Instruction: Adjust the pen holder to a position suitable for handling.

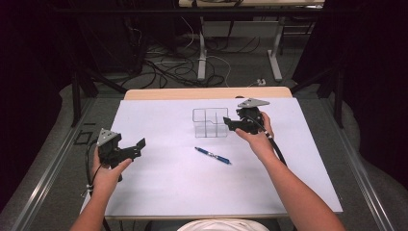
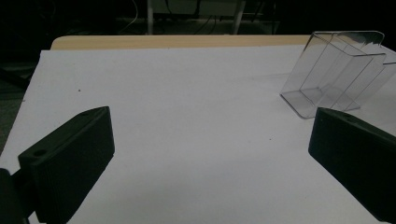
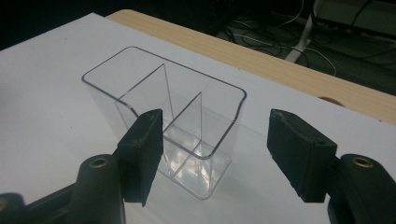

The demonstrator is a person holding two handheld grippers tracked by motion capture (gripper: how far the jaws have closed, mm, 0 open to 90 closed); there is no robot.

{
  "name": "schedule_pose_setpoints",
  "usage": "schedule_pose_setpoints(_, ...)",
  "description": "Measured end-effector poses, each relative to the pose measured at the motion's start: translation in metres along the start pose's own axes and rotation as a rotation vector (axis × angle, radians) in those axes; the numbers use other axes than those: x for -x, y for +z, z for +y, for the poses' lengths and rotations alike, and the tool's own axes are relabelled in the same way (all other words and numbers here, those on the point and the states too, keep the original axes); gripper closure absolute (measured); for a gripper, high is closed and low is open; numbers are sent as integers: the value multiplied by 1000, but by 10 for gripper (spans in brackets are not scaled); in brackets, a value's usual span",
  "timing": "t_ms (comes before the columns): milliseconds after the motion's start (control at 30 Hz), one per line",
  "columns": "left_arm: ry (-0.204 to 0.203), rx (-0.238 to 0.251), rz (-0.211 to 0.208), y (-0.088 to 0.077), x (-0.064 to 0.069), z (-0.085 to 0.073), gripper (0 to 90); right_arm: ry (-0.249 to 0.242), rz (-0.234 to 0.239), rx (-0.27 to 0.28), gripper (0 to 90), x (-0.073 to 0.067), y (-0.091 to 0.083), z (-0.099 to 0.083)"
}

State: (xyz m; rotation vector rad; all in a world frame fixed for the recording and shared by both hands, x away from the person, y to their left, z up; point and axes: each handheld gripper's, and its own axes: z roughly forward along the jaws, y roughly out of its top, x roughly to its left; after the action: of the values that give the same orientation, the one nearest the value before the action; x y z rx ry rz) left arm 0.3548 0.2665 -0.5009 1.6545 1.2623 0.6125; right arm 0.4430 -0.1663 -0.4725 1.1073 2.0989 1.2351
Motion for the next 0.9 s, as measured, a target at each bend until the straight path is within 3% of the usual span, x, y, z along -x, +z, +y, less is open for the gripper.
schedule_pose_setpoints(167, 14, -11, -2, 1, 3, -1, 6, -70, 19, -4, 346, -7, -4, 2)
schedule_pose_setpoints(233, 14, -15, -1, 2, 3, -1, 6, -84, 52, -1, 347, -10, -4, 2)
schedule_pose_setpoints(533, 14, -20, 2, 3, 4, -1, 6, -75, 172, -42, 360, -19, 0, -1)
schedule_pose_setpoints(800, 15, -18, 7, 2, 5, -2, 6, -109, 191, -128, 346, -27, 4, -2)
schedule_pose_setpoints(900, 13, -16, 6, 3, 6, -2, 6, -126, 188, -134, 335, -31, 7, -2)
